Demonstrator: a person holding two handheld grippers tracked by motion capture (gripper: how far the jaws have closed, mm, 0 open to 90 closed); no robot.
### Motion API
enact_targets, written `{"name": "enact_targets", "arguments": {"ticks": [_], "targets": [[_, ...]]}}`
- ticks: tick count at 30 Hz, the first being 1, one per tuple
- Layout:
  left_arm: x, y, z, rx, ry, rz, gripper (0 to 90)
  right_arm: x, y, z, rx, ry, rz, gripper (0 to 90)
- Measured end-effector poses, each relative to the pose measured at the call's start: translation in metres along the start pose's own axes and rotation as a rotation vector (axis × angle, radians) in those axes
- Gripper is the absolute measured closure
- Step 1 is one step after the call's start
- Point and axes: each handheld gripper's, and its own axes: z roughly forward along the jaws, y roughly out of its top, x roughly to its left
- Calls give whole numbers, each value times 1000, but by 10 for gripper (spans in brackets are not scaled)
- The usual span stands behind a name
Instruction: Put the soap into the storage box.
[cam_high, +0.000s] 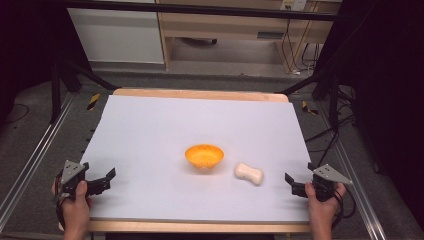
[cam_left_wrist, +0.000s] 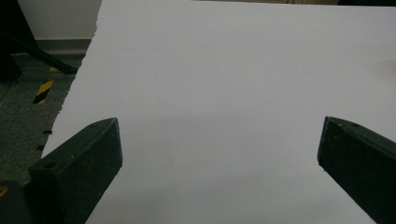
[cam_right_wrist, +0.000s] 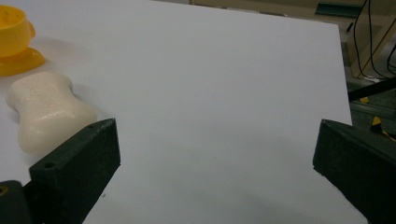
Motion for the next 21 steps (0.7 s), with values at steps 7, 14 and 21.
{"name": "enact_targets", "arguments": {"ticks": [7,14,21], "targets": [[1,0,0,-3,-7,-6,0,7,3,7,84,17,-51,9],[0,0,-1,-7,-3,0,0,13,15,15,195,99,-88,6],[2,0,-1,-4,-13,-17,0,22,29,20,308,125,-131,6]]}}
